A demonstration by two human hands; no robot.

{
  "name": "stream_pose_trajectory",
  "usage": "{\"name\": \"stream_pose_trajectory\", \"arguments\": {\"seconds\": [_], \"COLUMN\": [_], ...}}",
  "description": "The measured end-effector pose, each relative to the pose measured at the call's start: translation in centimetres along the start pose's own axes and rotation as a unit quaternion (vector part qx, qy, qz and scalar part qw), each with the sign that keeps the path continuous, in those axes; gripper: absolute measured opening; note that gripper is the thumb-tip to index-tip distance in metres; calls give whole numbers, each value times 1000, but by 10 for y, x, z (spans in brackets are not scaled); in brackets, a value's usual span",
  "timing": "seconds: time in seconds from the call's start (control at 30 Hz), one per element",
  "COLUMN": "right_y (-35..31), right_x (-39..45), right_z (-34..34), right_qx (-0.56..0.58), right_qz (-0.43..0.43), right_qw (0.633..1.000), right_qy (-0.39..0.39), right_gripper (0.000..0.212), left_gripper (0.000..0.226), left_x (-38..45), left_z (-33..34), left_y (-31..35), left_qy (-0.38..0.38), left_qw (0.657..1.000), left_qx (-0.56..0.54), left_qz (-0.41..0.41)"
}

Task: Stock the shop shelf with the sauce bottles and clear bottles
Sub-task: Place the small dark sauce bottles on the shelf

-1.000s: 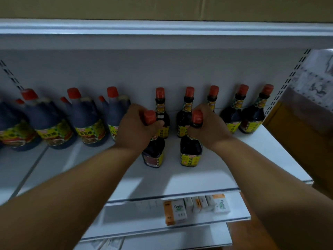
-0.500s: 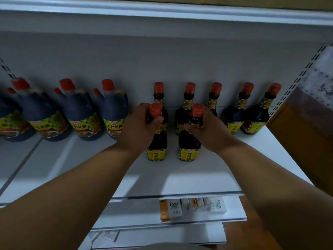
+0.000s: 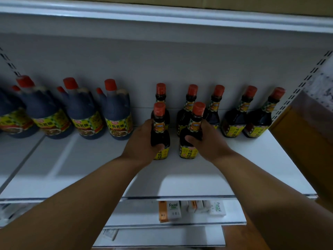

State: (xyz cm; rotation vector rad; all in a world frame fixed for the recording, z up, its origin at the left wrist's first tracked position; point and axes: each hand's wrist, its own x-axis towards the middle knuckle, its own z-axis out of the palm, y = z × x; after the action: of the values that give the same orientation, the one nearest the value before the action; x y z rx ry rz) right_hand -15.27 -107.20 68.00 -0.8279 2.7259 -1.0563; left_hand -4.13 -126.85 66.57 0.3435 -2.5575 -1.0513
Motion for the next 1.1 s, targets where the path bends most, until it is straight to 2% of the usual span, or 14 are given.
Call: {"name": "stream_pose_trajectory", "arguments": {"seconds": [0.2, 0.43, 0.57, 0.97, 1.1], "right_y": [-1, -6, -12, -14, -14], "right_x": [-4, -6, -9, -4, -11], "right_z": [0, -4, -1, -4, 0], "right_qx": [-26, -6, -13, 0, -11], "right_qz": [16, 31, 38, 54, 86], "right_qw": [1000, 999, 999, 998, 996], "right_qy": [0, -22, -2, -33, -5], "right_gripper": [53, 54, 52, 55, 56], "left_gripper": [70, 69, 68, 75, 81], "left_x": [-2, 2, 2, -3, -9], "left_z": [-2, -4, -3, 0, 1], "left_y": [-6, -4, -6, -4, -4], "left_qy": [-21, -23, -21, -14, 3], "left_qw": [999, 999, 999, 1000, 1000], "left_qx": [25, 11, 10, -2, -10], "left_qz": [17, 44, 46, 15, -10]}}
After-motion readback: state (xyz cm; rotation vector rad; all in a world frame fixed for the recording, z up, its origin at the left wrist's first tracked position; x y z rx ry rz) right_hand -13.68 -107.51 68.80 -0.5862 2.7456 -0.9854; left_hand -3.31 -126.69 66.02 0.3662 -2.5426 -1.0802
